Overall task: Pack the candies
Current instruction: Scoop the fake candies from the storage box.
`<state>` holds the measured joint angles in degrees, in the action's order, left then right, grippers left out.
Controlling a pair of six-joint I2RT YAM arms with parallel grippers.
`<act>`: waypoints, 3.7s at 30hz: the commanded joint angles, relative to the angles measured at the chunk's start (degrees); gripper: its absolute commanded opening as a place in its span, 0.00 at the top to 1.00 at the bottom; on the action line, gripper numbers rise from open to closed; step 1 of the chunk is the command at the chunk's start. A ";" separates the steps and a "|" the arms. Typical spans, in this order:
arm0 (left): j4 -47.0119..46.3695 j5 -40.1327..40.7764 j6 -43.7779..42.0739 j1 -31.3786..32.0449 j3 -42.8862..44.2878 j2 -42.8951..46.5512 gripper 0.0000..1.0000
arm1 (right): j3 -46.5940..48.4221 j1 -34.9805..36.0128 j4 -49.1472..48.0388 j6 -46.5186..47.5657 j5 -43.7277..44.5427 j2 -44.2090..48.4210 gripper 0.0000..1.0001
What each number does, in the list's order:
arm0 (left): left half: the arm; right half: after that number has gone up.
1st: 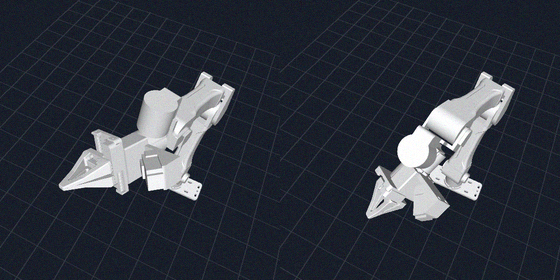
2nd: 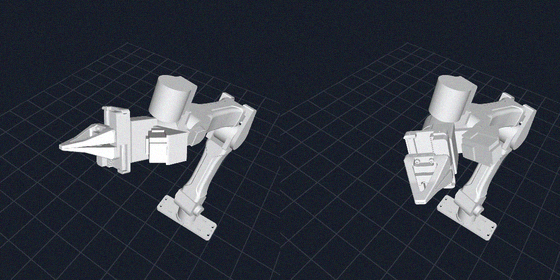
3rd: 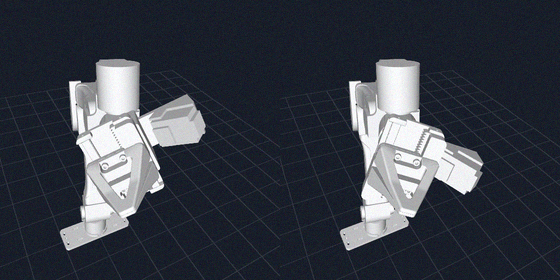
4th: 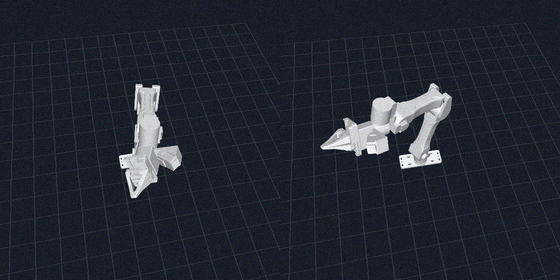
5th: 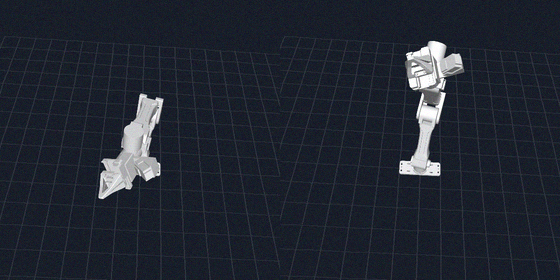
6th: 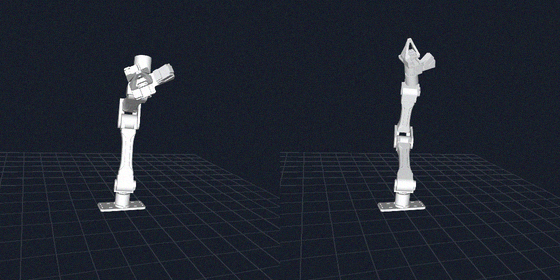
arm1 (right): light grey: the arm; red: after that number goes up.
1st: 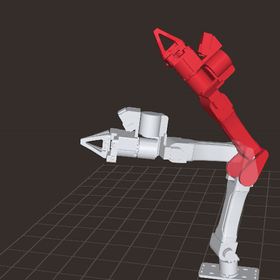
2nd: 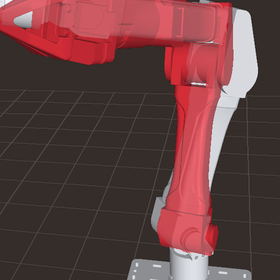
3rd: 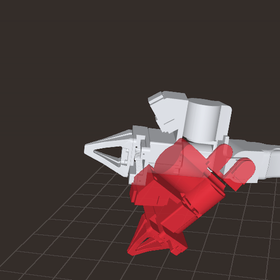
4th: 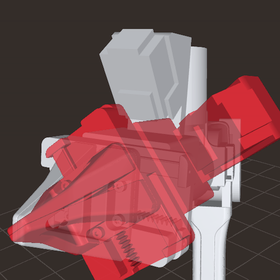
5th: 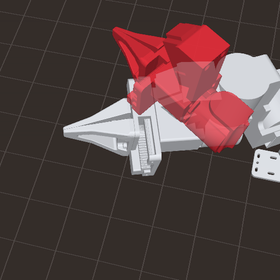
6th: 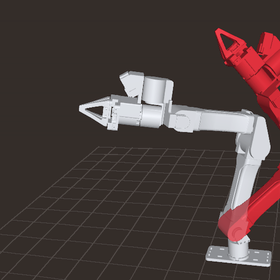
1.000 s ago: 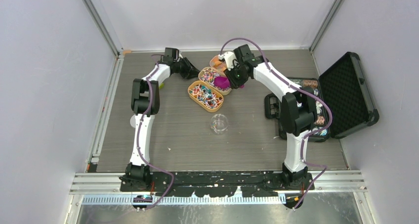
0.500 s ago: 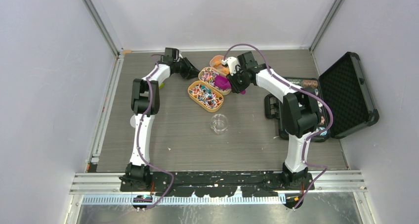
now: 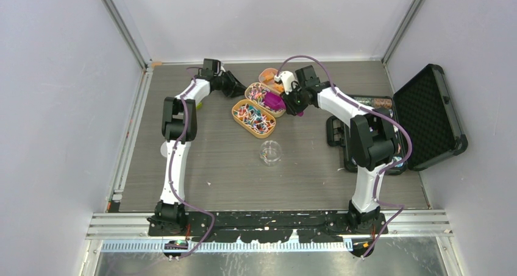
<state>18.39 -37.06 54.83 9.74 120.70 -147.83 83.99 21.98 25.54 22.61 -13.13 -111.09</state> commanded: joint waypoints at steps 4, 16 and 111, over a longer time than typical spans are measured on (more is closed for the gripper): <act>2.24 -2.61 -1.31 1.89 -0.82 3.77 0.74 | 7.13 0.95 6.73 6.99 1.83 -1.07 0.99; 2.19 -2.72 -1.05 1.95 -1.06 3.68 0.74 | 9.68 1.64 5.76 6.82 -2.37 -4.33 0.99; 3.10 -1.42 -1.21 2.95 -1.54 4.32 0.72 | 5.69 0.88 0.80 -4.24 2.56 -3.57 1.00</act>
<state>19.14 -36.07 54.68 10.81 119.94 -146.98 89.23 22.44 32.23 18.90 -11.68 -113.91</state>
